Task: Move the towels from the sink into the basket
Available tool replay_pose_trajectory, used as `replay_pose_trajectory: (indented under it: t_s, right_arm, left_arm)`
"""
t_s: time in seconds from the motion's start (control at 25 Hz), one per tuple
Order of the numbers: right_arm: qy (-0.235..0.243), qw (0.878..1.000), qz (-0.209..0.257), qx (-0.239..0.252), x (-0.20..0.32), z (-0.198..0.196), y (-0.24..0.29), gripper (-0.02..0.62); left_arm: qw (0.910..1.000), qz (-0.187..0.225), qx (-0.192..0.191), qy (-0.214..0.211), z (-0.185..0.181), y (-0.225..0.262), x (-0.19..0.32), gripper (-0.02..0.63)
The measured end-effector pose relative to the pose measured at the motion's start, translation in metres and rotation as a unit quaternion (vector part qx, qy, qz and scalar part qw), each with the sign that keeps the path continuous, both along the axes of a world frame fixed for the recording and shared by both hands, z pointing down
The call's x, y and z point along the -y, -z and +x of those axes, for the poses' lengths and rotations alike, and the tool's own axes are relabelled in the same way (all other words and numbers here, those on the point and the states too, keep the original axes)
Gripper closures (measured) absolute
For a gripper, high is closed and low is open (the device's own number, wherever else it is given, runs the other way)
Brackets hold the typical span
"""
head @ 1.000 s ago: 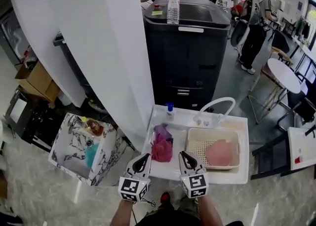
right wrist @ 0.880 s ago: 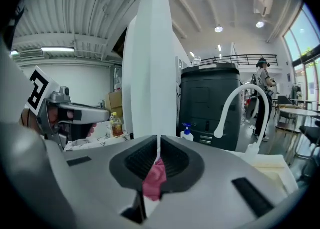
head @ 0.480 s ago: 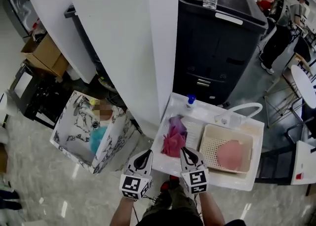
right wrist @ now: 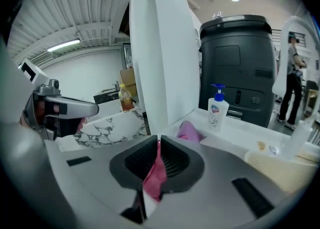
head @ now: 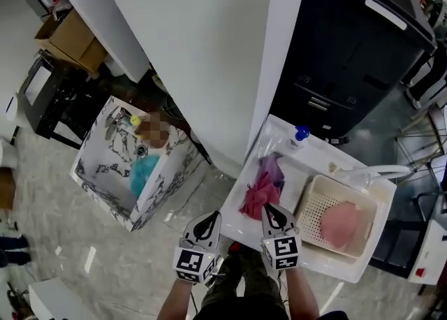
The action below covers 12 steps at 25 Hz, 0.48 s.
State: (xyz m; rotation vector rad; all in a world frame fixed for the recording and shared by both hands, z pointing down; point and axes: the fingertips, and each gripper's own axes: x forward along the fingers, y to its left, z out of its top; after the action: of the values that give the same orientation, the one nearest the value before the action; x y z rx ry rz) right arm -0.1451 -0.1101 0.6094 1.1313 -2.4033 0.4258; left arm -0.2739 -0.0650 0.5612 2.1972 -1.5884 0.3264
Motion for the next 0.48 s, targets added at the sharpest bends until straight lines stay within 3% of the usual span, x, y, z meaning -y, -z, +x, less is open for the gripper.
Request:
replay_pose_trajectory:
  t_s: [0.28,0.32,0.4,0.48]
  right_arm:
    - [0.019,1.0,-0.016,-0.008,0.008,-0.016,-0.029,0.55]
    - [0.023,0.999,-0.023,-0.006,0.008,-0.019,-0.033,0.525]
    - [0.033,0.999,-0.041,-0.002,0.007,-0.024,-0.041,0.409]
    - [0.037,0.998,-0.047,-0.005,0.008,-0.027,-0.047,0.394]
  left_arm:
    - [0.9995,-0.025,-0.008,0.019,-0.011,-0.027,0.001,0.603]
    - [0.9994,-0.027,-0.008,0.021,-0.012,-0.03,0.002,0.603]
    - [0.9992,-0.032,-0.009,0.024,-0.014,-0.033,0.003,0.603]
    - [0.9989,-0.036,-0.01,0.027,-0.016,-0.036,0.003,0.603]
